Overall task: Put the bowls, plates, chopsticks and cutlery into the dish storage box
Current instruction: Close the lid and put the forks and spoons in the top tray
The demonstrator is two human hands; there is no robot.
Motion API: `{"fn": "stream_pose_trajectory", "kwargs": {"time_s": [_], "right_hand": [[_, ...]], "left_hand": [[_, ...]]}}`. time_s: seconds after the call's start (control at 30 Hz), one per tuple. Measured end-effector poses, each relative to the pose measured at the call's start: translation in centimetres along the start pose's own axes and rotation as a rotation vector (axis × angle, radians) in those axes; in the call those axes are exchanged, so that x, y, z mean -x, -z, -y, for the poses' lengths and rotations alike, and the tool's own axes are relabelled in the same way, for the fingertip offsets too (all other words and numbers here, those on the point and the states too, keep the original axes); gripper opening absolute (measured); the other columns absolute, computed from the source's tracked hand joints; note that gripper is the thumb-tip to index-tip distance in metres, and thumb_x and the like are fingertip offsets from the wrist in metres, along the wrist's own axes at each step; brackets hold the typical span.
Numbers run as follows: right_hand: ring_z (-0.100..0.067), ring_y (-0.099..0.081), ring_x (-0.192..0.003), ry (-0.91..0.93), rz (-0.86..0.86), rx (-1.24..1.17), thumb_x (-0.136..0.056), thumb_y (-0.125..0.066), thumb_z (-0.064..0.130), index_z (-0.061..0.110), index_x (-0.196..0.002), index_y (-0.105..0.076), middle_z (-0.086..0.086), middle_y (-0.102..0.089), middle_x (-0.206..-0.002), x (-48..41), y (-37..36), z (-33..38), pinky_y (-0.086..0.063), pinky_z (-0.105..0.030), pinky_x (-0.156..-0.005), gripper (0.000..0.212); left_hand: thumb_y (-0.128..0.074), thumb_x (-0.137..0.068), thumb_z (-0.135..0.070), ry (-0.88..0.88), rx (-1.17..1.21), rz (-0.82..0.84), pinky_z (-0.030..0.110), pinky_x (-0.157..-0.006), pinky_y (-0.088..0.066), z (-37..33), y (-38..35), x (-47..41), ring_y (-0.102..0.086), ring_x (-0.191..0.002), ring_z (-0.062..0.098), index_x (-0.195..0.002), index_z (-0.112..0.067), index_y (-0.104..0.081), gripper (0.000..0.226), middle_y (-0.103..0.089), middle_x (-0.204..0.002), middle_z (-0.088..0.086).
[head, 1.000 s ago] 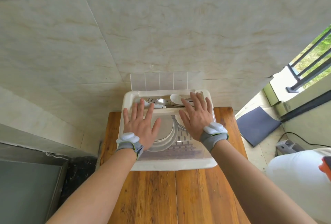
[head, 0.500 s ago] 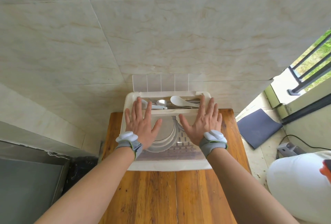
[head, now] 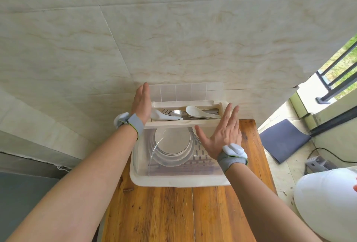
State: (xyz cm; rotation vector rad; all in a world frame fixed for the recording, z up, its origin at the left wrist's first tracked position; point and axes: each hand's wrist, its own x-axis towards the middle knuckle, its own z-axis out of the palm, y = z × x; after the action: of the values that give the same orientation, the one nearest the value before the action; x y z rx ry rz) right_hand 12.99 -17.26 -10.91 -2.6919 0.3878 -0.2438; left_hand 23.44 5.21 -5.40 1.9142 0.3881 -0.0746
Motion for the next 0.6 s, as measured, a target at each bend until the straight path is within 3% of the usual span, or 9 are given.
{"fn": "stream_pose_trajectory", "kwargs": {"time_s": [0.1,0.23,0.27,0.3,0.37,0.47,0.6], "right_hand": [[-0.04,-0.007,-0.15,0.046,-0.103,-0.029,-0.076,-0.049,0.081,0.006,-0.156,0.001,-0.024,0.007,-0.161,0.3,0.0,-0.2,-0.023,-0.055,-0.116,0.12],[-0.04,0.001,-0.15,0.065,-0.151,-0.044,-0.075,-0.049,0.082,0.006,-0.156,-0.008,-0.025,0.004,-0.161,0.3,0.1,-0.2,-0.013,-0.058,-0.119,0.118],[-0.039,0.002,-0.15,0.064,-0.137,-0.034,-0.075,-0.048,0.083,0.008,-0.156,-0.007,-0.023,0.004,-0.162,0.3,0.1,-0.3,-0.011,-0.058,-0.119,0.118],[-0.039,0.003,-0.15,0.066,-0.116,-0.021,-0.075,-0.047,0.084,0.012,-0.157,-0.006,-0.022,0.005,-0.162,0.3,0.2,-0.3,-0.009,-0.057,-0.12,0.117],[-0.038,0.005,-0.151,0.08,-0.066,0.004,-0.075,-0.043,0.085,0.02,-0.157,-0.005,-0.018,0.006,-0.163,0.2,0.2,-0.3,-0.007,-0.056,-0.12,0.112],[-0.036,0.003,-0.151,0.117,0.03,0.081,-0.079,-0.033,0.086,0.032,-0.156,-0.013,-0.011,0.0,-0.165,0.1,0.2,-0.5,-0.009,-0.054,-0.12,0.097],[-0.032,-0.003,-0.151,0.145,0.141,0.158,-0.084,-0.019,0.083,0.036,-0.151,-0.029,-0.004,-0.013,-0.165,-0.3,0.1,-0.6,-0.014,-0.049,-0.12,0.083]], "left_hand": [[-0.02,-0.089,-0.069,-0.028,-0.022,-0.027,0.038,-0.115,-0.027,1.0,0.9,0.8,-0.043,-0.134,0.017,-0.142,-0.024,-0.042,0.073,-0.047,-0.146,-0.002],[-0.021,-0.099,-0.056,-0.144,-0.238,-0.044,0.031,-0.09,-0.036,2.9,1.9,2.9,-0.054,-0.106,0.02,-0.116,-0.018,-0.06,0.057,-0.061,-0.117,0.0],[-0.021,-0.099,-0.056,-0.196,-0.339,0.009,0.031,-0.09,-0.038,3.8,2.2,3.4,-0.054,-0.109,0.022,-0.115,-0.018,-0.061,0.058,-0.062,-0.12,0.003],[-0.021,-0.096,-0.059,-0.26,-0.443,0.076,0.032,-0.097,-0.038,4.7,2.3,3.9,-0.051,-0.122,0.024,-0.119,-0.018,-0.061,0.062,-0.059,-0.13,0.007],[-0.023,-0.091,-0.065,-0.393,-0.672,0.175,0.036,-0.114,-0.026,6.6,2.4,4.0,-0.023,-0.147,0.022,-0.132,-0.018,-0.052,0.069,-0.035,-0.155,0.004],[-0.034,-0.095,-0.059,-0.416,-0.911,0.193,0.039,-0.119,-0.015,7.8,1.8,4.5,0.003,-0.15,0.019,-0.147,-0.019,-0.031,0.066,-0.007,-0.163,0.0],[-0.009,-0.088,-0.07,-0.378,-1.023,0.159,0.045,-0.121,-0.012,8.5,1.2,6.1,0.013,-0.149,0.02,-0.155,-0.018,-0.005,0.085,0.01,-0.163,0.002]]}}
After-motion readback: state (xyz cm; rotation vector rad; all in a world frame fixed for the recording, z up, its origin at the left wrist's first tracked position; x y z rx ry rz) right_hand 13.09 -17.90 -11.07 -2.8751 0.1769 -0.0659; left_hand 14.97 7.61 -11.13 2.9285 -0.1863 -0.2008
